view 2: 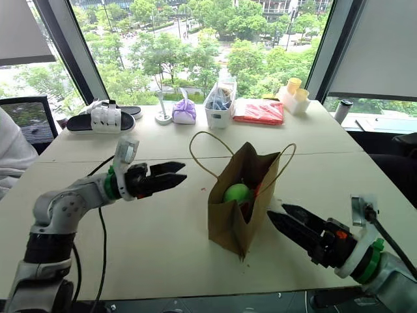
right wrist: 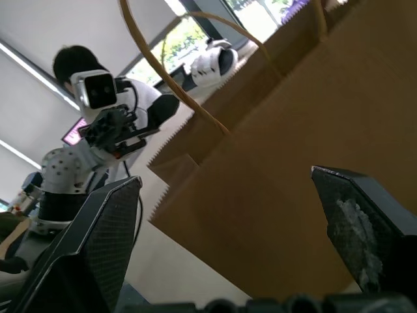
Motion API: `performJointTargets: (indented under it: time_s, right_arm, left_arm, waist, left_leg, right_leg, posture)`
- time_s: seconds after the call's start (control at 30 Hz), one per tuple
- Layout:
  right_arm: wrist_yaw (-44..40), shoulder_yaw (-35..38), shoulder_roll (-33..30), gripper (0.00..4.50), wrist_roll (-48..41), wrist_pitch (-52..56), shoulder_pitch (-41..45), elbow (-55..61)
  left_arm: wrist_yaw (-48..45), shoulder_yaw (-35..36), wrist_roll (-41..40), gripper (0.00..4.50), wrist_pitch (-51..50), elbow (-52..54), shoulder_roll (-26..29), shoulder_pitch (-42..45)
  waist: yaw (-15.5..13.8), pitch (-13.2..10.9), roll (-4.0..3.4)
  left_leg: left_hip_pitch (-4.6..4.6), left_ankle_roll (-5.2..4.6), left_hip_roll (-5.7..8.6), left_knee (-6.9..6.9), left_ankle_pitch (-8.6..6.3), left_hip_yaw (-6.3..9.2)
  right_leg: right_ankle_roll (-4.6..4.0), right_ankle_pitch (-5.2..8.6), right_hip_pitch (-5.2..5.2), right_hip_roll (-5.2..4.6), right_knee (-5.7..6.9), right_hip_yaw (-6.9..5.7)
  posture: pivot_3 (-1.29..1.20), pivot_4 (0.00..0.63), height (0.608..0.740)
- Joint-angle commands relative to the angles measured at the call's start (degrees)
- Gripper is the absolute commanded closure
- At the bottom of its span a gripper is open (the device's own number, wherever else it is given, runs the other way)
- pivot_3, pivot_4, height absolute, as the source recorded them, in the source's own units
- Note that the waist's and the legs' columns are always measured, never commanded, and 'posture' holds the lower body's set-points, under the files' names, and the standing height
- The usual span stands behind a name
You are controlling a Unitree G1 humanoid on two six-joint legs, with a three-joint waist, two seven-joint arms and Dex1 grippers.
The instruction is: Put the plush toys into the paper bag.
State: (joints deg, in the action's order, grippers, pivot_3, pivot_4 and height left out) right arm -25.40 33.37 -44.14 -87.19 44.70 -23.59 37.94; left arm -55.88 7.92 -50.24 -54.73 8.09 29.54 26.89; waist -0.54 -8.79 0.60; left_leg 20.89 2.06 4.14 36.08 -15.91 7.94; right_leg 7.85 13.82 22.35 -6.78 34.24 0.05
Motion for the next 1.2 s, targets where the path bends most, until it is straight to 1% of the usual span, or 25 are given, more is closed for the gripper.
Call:
performJointTargets:
  time_s: [0.03, 0.1, 0.13, 0.17, 0.2, 0.23, 0.33, 0.5, 0.7, 0.9, 1.1, 1.2]
  right_arm:
    - [-1.59, -3.83, 0.05, 1.35, 4.99, -0.33, 1.23, -0.26]
    - [-1.92, -5.97, 0.44, 2.43, 6.42, -0.42, 2.32, -0.73]
    - [-1.86, -7.48, 0.38, 2.82, 6.91, 0.01, 3.1, -0.83]
    - [-1.84, -8.55, 0.34, 3.37, 7.29, 0.32, 3.67, -0.9]
    - [-1.64, -9.48, 0.34, 4.05, 7.96, 0.49, 4.15, -0.88]
    - [-1.2, -10.01, 0.46, 4.46, 8.18, 0.55, 4.64, -0.9]
    - [-1.36, -10.15, -0.01, 4.49, 6.39, 1.19, 4.75, -0.09]
    - [-1.24, -9.91, -0.82, 4.49, 2.76, 1.96, 4.41, 1.65]
    - [0.48, -14.58, 0.91, 4.49, 4.72, 1.88, 8.13, 0.29]
    - [1.96, -17.33, 2.24, 4.49, 6.01, 1.48, 12.03, -1.33]
    - [3.73, -19.12, 3.98, 4.49, 7.32, 1.59, 15.36, -2.82]
    - [5.1, -20.35, 5.08, 4.49, 7.62, 1.78, 17.42, -3.42]
  left_arm:
    - [0.62, -1.23, -1.01, 0.0, -0.01, 4.68, 0.09, -1.99]
    - [1.27, -3.06, -0.33, 0.0, 0.73, 6.82, -0.44, -3.06]
    - [1.92, -4.26, -0.04, 0.0, 1.09, 8.27, -1.09, -3.6]
    - [2.42, -5.08, 0.13, 0.0, 1.34, 9.31, -1.53, -4.0]
    - [3.13, -5.7, 0.44, 0.0, 1.66, 9.96, -2.07, -4.24]
    - [3.65, -6.86, 1.82, 0.0, 2.84, 10.39, -2.49, -4.5]
    - [4.31, -11.32, 6.09, 0.0, 6.26, 12.89, -2.78, -5.22]
    - [5.77, -15.85, 7.92, 0.0, 7.96, 16.82, -4.21, -5.29]
    - [7.52, -19.59, 11.08, 0.0, 10.26, 16.33, -6.68, -3.19]
    - [9.65, -24.56, 16.87, 0.0, 11.63, 17.27, -6.96, -0.6]
    - [11.09, -25.21, 19.61, 0.0, 13.9, 16.07, -8.23, -0.07]
    - [11.17, -25.74, 21.96, 0.0, 17.34, 13.4, -9.42, 0.34]
  waist:
    - [-0.17, -0.02, 0.03]
    - [-0.52, -0.04, 0.06]
    - [-0.5, -0.03, 0.07]
    - [-0.51, -0.02, 0.08]
    - [-0.51, -0.02, 0.08]
    - [-0.46, -0.02, 0.08]
    - [-0.33, -0.02, 0.08]
    - [-0.33, -0.02, 0.08]
    - [-0.31, -0.01, 0.08]
    - [-0.32, -0.01, 0.08]
    - [-0.31, -0.01, 0.07]
    - [-0.31, -0.01, 0.07]
  left_leg:
    - [0.02, 0.0, 0.0, 0.01, 0.0, 0.0]
    - [0.12, 0.0, -0.01, 0.06, 0.0, 0.04]
    - [0.19, 0.01, 0.0, 0.08, 0.0, 0.06]
    - [0.19, 0.01, 0.0, 0.09, 0.0, 0.05]
    - [0.19, 0.01, 0.0, 0.1, 0.0, 0.04]
    - [0.2, 0.01, 0.0, 0.1, 0.0, 0.04]
    - [0.26, 0.01, 0.02, 0.07, 0.0, 0.02]
    - [0.3, 0.01, 0.0, 0.06, 0.0, 0.03]
    - [0.29, 0.01, 0.01, 0.09, 0.0, 0.01]
    - [0.33, 0.01, 0.03, 0.09, 0.0, 0.01]
    - [0.32, 0.01, 0.03, 0.09, 0.0, 0.01]
    - [0.32, 0.01, 0.03, 0.09, 0.0, 0.02]
  right_leg:
    - [-0.12, 0.07, 0.0, 0.0, 0.0, 0.0]
    - [-0.14, 0.07, 0.03, 0.0, -0.03, -0.02]
    - [-0.15, 0.07, 0.04, -0.01, -0.06, -0.03]
    - [-0.17, 0.06, 0.03, -0.02, -0.11, -0.02]
    - [-0.18, 0.06, 0.01, -0.05, -0.15, -0.01]
    - [-0.18, 0.06, 0.01, -0.06, -0.15, 0.0]
    - [-0.17, 0.06, 0.1, -0.06, -0.15, 0.0]
    - [-0.18, 0.06, 0.12, -0.05, -0.16, -0.01]
    - [-0.19, 0.06, 0.1, -0.04, -0.16, -0.01]
    - [-0.17, 0.06, 0.11, -0.04, -0.19, -0.02]
    - [-0.17, 0.05, 0.12, -0.04, -0.17, -0.03]
    - [-0.15, 0.05, 0.13, -0.03, -0.16, -0.03]
  posture:
    - [0.0, 0.15, 0.74]
    - [0.0, 0.15, 0.74]
    - [0.0, 0.15, 0.74]
    - [0.0, 0.15, 0.74]
    - [0.0, 0.15, 0.74]
    - [0.0, 0.15, 0.74]
    - [0.0, 0.15, 0.74]
    - [0.0, 0.15, 0.74]
    - [0.0, 0.15, 0.74]
    - [0.0, 0.15, 0.74]
    - [0.0, 0.15, 0.74]
    - [0.0, 0.15, 0.74]
